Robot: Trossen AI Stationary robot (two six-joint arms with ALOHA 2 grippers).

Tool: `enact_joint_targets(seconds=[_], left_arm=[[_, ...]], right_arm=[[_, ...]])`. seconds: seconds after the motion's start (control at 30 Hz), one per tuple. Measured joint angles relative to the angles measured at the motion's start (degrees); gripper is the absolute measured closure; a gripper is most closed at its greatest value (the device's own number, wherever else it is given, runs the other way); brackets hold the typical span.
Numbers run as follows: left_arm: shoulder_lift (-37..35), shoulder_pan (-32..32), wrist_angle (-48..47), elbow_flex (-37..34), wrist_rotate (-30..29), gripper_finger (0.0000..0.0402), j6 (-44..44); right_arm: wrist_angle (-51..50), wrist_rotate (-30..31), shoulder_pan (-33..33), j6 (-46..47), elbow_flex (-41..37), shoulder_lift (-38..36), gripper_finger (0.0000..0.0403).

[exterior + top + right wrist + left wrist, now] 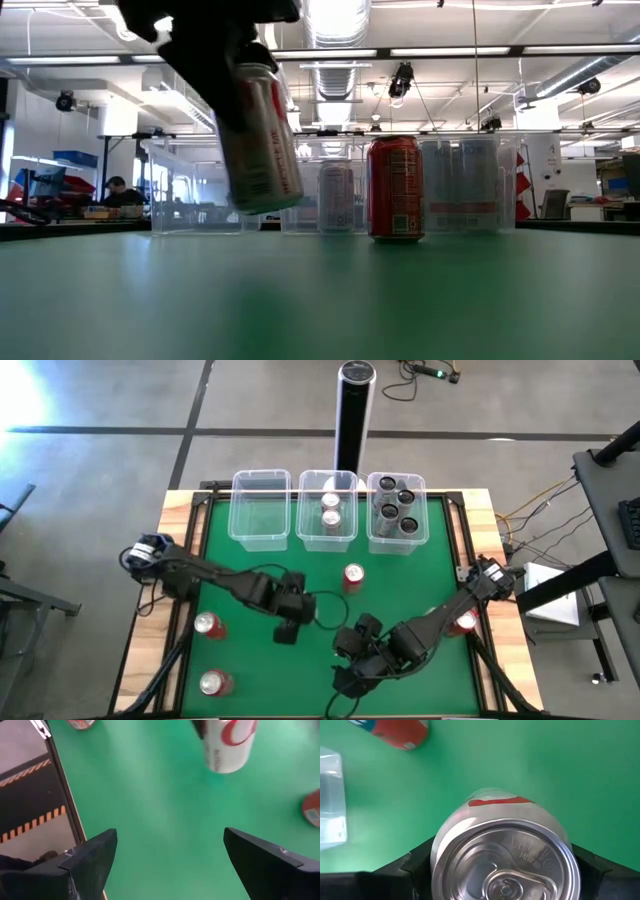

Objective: Sort soda cans
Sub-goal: Put the left white soda can into the middle transparent bin

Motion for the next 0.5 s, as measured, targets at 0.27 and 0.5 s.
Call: enact_joint_targets(seconds=[0.27, 0.5], left_arm=[[0.02, 5.06, 4.76, -2.26, 1.81, 0.0122, 3.26], [0.04, 5.18, 6.18, -6.33, 4.31, 0.0120, 4.21]], right_arm=[[-0.14, -3.53, 0.35, 5.61, -0.17, 0.11, 0.0042], [0.08, -3.47, 0.26, 6.49, -0.21, 0.13, 0.0042]])
